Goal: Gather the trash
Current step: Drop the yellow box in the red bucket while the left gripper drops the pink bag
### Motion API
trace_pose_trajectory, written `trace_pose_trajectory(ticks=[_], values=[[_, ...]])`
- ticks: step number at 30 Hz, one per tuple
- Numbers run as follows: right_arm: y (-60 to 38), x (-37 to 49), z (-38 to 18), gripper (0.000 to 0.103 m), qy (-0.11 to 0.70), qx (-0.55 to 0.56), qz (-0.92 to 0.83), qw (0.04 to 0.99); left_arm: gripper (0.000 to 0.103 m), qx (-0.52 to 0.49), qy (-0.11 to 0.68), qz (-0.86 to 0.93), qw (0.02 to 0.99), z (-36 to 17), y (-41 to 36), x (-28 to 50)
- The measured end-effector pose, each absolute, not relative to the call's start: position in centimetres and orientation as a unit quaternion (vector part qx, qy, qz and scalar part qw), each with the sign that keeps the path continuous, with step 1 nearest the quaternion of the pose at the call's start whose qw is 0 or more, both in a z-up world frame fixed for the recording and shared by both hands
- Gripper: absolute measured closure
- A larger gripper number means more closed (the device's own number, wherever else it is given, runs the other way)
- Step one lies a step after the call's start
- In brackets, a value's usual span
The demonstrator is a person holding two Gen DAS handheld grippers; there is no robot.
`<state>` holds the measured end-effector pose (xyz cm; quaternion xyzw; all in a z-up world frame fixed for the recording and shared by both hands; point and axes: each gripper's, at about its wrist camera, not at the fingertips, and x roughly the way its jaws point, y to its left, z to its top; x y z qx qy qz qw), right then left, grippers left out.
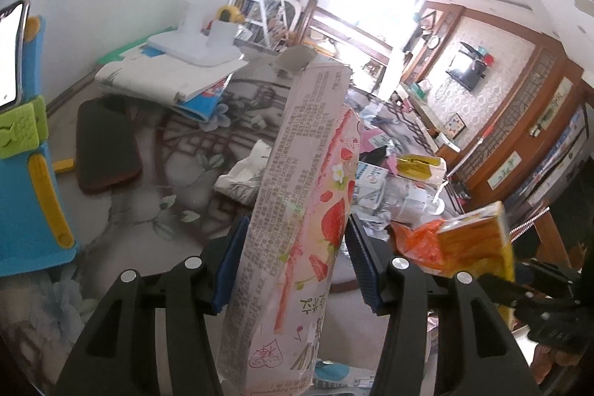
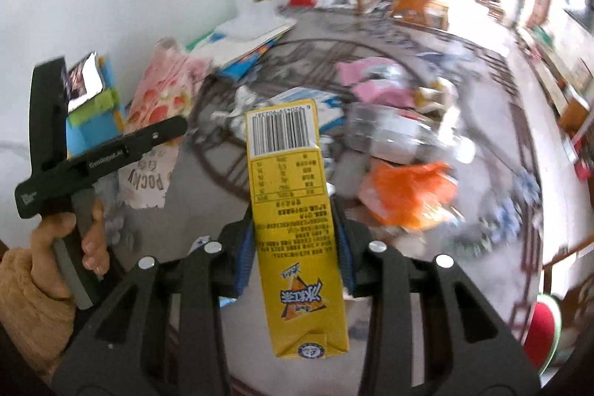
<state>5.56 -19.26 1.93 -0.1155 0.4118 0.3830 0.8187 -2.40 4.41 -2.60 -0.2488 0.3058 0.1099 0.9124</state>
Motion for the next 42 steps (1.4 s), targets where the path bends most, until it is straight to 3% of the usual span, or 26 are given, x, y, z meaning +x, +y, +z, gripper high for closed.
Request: trace_pose_trajectory(ticks=[17, 42], values=[[-31.4, 3.5, 1.9, 0.066, 0.408, 0.015, 0.3, 0.862, 0.053, -0.131, 0.329, 0.094, 0.93, -2.1, -0.8, -1.9], [-47.6, 2.6, 1.5, 0.066, 0.366, 0.165, 0.174, 0.899, 0.053, -0.125, 0.344, -0.124, 0.922, 1.5, -19.6, 1.0]])
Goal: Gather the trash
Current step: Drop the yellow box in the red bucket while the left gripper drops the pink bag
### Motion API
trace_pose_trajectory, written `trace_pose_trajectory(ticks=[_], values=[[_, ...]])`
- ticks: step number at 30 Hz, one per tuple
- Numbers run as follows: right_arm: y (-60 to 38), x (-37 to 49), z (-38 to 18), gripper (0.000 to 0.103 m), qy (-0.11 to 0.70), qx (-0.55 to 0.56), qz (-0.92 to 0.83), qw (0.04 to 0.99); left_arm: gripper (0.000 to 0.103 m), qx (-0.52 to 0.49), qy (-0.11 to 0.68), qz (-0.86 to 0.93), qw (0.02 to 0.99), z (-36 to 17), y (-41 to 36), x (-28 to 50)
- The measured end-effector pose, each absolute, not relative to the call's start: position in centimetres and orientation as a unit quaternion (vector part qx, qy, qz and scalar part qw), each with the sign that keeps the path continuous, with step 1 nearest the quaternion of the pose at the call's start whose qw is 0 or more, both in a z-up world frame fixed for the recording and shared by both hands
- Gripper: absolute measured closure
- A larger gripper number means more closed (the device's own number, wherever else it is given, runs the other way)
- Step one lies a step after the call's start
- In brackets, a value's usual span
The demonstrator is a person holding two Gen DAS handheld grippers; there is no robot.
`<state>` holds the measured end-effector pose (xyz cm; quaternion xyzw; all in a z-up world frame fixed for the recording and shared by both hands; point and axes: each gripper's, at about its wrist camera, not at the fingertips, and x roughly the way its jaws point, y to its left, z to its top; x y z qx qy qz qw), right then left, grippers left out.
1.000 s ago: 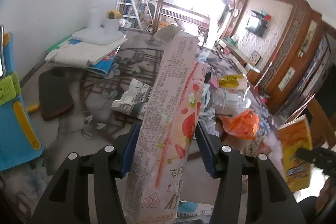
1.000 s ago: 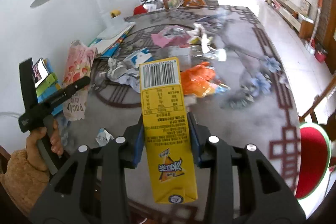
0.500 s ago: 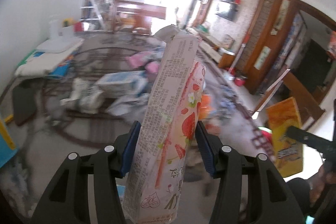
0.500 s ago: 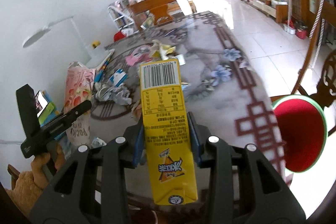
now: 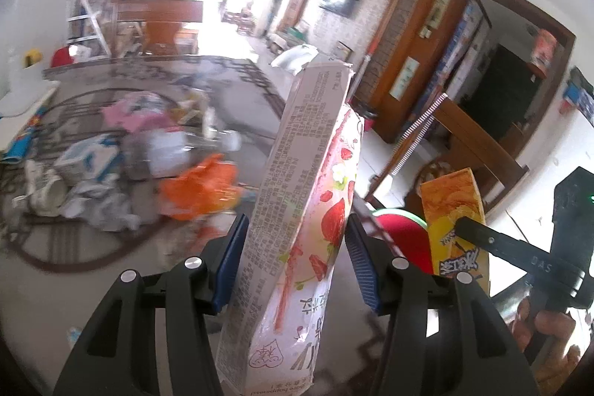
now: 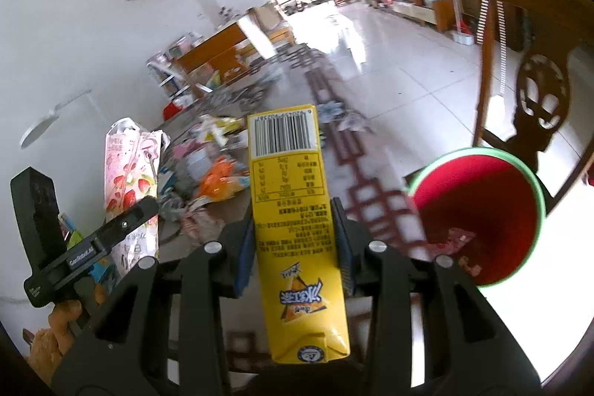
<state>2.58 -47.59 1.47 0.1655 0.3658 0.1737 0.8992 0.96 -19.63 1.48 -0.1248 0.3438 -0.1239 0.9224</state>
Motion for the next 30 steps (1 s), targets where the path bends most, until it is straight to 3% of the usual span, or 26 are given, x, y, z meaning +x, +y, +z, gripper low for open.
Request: trace_pose_trajectory(ticks=[24, 25, 28, 30], values=[[-62.7, 4.5, -5.6, 0.066, 0.343, 0.307, 0.011, 0.888, 0.049, -0.032, 0.435, -0.274, 0.857, -2.7, -38.3, 10.8], [-62.9, 4.5, -5.7, 0.064, 0.339, 0.307, 0.007, 0.889, 0.048, -0.032, 0.435, -0.279, 0.855, -2.7, -38.8, 11.1], [-63.3, 4.8, -5.5, 0.038, 0.33, 0.298, -0.014, 0.895, 0.037, -0.029, 0.429, -0.291, 0.855, -2.3, -39.8, 10.8], [-63.4, 4.8, -5.4, 0.036, 0.326, 0.294, -0.02, 0.898, 0.027, -0.025, 0.421, -0.294, 0.858, -2.0, -40.2, 10.4]])
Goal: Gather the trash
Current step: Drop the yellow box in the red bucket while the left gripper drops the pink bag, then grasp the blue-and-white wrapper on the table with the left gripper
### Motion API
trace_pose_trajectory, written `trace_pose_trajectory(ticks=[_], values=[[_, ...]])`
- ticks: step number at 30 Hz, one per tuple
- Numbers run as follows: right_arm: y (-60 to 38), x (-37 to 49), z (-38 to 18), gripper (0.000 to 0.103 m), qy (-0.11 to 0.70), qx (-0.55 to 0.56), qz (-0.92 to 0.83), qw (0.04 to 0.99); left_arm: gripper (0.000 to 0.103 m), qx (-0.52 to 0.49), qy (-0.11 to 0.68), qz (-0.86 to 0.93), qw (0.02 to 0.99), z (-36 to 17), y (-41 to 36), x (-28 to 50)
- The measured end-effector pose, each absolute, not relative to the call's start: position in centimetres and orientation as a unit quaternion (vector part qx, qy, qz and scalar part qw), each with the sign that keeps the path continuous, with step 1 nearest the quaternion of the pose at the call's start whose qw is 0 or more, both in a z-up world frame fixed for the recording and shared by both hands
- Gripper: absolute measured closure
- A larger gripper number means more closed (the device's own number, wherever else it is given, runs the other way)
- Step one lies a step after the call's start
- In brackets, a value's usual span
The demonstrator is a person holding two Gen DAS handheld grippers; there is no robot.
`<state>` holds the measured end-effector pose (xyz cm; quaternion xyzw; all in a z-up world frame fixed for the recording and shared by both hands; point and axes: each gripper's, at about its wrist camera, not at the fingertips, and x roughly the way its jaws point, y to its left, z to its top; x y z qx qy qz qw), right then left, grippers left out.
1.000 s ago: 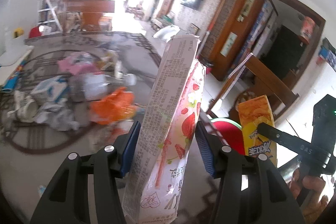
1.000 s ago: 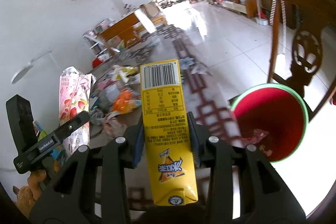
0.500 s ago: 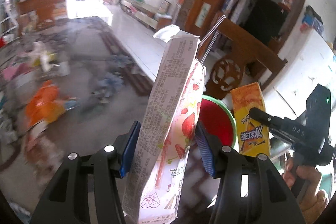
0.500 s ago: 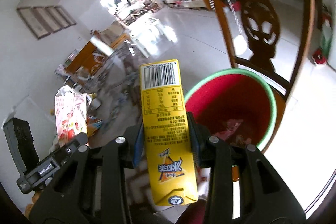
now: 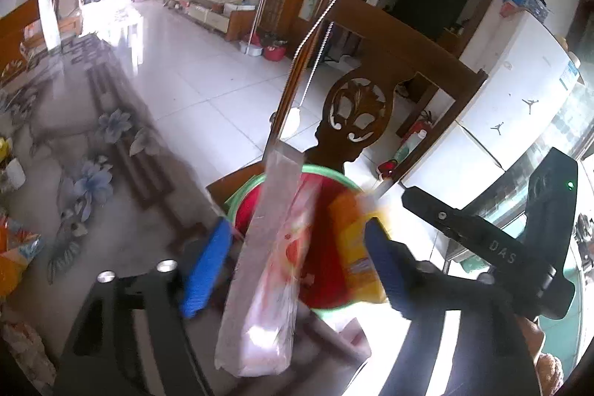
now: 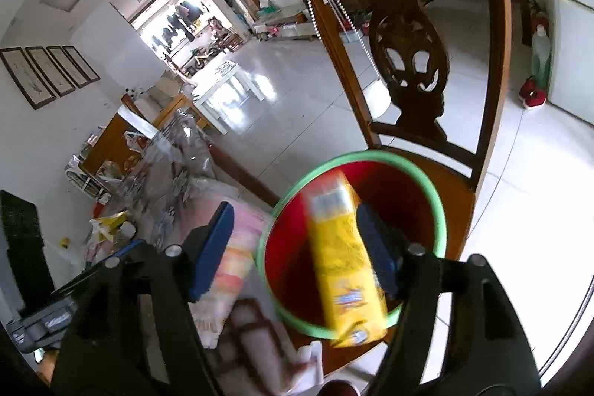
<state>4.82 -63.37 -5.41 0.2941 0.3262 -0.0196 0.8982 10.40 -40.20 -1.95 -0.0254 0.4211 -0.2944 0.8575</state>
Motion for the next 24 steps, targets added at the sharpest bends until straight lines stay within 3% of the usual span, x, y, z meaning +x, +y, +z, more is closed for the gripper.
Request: trace_pose_trajectory(ticks=[14, 24], values=[[-58.2, 3.4, 0.2, 0.028, 0.314, 0.267, 0.046, 0.91, 0.023, -0.068, 0.382, -0.25, 0.887, 1.3, -33.9, 6.4], [-46.2, 3.4, 2.2, 0.022, 0.346, 0.223, 0.19, 0.891, 0.023, -0.114, 0.397, -0.113, 0.904, -0.1, -21.3, 0.7]])
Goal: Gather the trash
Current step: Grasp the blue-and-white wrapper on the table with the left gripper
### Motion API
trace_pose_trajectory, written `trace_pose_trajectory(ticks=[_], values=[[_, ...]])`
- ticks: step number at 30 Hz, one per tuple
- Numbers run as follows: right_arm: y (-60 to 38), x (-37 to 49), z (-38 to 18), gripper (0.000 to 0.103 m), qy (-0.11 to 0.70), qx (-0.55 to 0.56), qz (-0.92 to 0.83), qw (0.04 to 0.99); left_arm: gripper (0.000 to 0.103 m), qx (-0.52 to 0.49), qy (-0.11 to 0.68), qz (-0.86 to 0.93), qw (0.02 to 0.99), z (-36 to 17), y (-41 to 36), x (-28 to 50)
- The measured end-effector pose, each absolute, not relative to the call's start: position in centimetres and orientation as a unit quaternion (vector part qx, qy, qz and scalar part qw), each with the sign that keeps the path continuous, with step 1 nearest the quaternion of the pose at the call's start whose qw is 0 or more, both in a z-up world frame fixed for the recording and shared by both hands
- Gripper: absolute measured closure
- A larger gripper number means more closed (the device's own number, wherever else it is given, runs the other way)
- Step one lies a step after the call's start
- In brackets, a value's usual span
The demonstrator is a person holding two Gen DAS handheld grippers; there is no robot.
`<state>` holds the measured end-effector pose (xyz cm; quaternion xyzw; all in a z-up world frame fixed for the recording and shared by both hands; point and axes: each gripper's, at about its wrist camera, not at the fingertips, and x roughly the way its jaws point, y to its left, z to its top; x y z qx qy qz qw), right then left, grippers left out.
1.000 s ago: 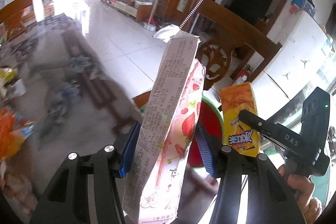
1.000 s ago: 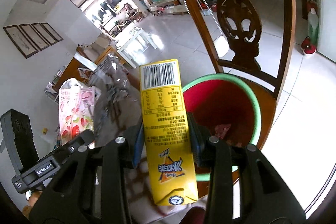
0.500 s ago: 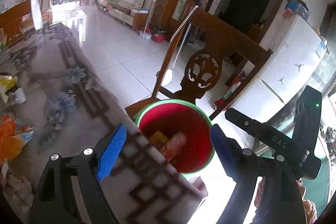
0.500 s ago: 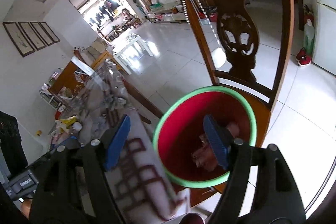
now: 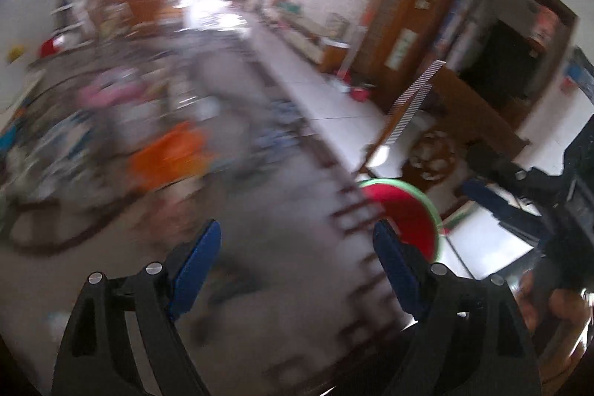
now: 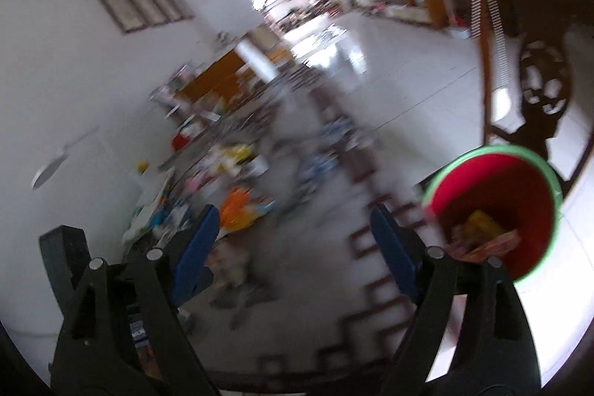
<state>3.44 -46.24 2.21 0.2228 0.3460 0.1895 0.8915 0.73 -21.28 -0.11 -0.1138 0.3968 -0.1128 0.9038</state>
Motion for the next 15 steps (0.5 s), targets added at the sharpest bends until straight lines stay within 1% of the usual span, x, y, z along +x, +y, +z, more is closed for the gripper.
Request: trace_pose_trajectory(ticks=[3, 5, 6, 8, 12, 15], values=[[-43.1, 3.5, 0.8, 0.022, 0.368, 0.21, 0.213, 0.881, 0.023, -0.127, 0.417, -0.06, 0.898, -1.4, -16.4, -1.1], [-42.0, 3.5, 0.0, 0.022, 0.387, 0.197, 0.204, 0.877, 0.018, -0.142, 0.432, -0.025, 0.89, -2.2, -12.8, -2.4], [-41.6, 3.4, 0.1, 0.022, 0.39, 0.19, 0.201, 0.878, 0.016, -0.147, 0.438, -0.011, 0.887, -2.6, -11.2, -3.0], [-41.2, 3.1, 0.6, 0.022, 0.378, 0.179, 0.203, 0.885, 0.016, -0.148, 0.443, 0.017, 0.884, -3.4, -8.9, -4.2], [-41.4, 3.4, -0.2, 0.022, 0.398, 0.18, 0.197, 0.877, 0.016, -0.16, 0.45, 0.059, 0.877, -5.0, -5.4, -5.8], [-41.2, 3.5, -0.3, 0.021, 0.403, 0.178, 0.193, 0.877, 0.016, -0.178, 0.463, 0.067, 0.866, -6.7, -4.4, -6.1]])
